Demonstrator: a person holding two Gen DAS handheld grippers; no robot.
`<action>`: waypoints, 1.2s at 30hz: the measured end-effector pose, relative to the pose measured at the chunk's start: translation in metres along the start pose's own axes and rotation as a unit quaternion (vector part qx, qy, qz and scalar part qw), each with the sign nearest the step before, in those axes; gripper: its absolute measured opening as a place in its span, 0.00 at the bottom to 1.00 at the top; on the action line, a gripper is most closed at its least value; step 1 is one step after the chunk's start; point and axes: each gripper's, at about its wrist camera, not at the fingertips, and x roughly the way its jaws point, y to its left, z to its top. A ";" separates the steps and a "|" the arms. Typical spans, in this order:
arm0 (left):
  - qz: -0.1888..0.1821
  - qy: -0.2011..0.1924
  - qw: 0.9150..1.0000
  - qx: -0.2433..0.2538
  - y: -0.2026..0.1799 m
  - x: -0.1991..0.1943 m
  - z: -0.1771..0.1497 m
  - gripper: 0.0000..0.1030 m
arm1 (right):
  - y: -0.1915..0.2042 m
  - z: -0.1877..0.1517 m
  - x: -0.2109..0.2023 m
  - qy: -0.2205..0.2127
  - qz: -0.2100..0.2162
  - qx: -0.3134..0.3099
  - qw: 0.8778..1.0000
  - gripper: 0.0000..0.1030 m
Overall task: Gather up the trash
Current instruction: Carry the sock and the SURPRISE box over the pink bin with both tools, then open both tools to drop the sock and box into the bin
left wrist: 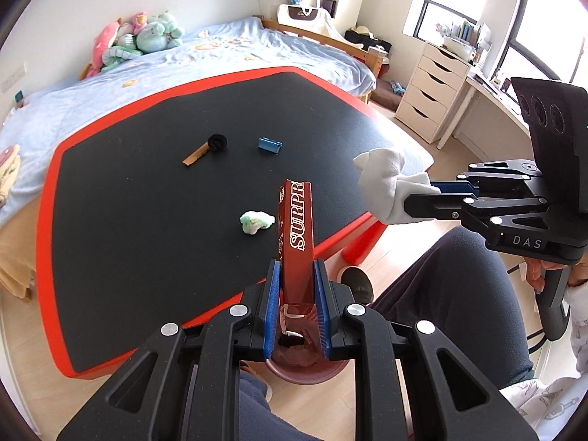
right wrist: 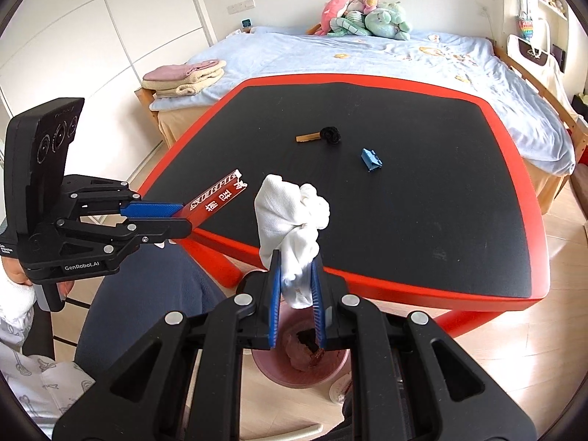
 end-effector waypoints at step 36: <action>-0.011 0.027 1.000 0.008 -0.019 0.010 -0.029 0.80 | 0.014 -0.049 0.001 0.034 -0.007 -0.005 0.999 0.86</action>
